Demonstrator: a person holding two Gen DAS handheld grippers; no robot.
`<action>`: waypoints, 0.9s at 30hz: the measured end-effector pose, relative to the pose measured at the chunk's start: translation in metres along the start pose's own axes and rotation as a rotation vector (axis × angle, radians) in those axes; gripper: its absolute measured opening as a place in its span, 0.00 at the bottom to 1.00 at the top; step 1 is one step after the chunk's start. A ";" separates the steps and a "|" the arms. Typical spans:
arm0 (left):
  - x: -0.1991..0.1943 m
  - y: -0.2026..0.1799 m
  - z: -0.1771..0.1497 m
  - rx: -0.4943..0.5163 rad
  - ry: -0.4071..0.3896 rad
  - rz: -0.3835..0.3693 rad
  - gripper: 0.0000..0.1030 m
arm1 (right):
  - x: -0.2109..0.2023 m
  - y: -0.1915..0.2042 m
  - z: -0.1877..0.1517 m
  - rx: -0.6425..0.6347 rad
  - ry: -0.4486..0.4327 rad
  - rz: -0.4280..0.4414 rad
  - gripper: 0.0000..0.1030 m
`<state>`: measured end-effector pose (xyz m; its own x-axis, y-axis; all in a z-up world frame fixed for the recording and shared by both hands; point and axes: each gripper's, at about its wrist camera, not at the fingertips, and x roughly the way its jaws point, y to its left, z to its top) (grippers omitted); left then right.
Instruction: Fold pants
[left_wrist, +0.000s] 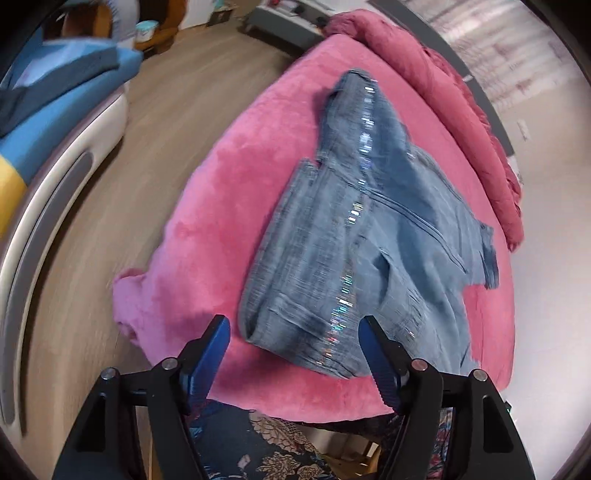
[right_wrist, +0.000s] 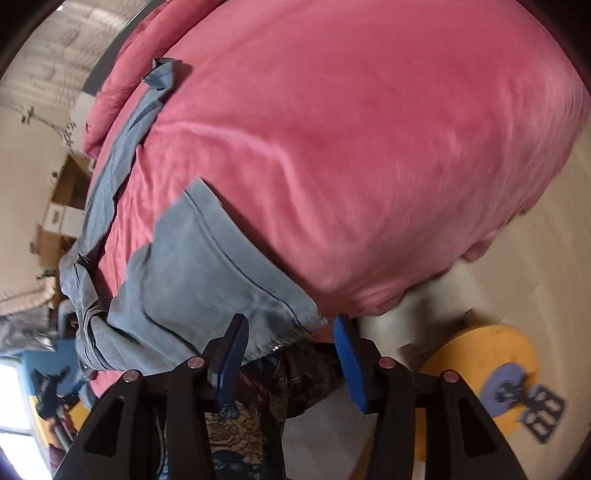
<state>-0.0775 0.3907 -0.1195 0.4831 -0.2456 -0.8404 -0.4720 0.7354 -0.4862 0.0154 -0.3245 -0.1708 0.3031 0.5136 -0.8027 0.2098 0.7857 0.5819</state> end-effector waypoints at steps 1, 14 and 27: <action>0.001 -0.003 -0.001 0.009 -0.004 0.015 0.71 | 0.004 -0.009 -0.002 0.046 -0.003 0.051 0.50; 0.016 -0.012 -0.006 -0.016 -0.057 0.094 0.71 | 0.047 -0.058 -0.023 0.359 -0.008 0.377 0.60; 0.004 0.011 -0.009 -0.037 -0.113 0.039 0.05 | -0.082 0.048 -0.005 0.078 -0.200 0.380 0.11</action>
<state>-0.0870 0.3924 -0.1302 0.5425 -0.1430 -0.8278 -0.5178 0.7190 -0.4635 -0.0038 -0.3276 -0.0779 0.5451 0.6781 -0.4930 0.1161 0.5213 0.8454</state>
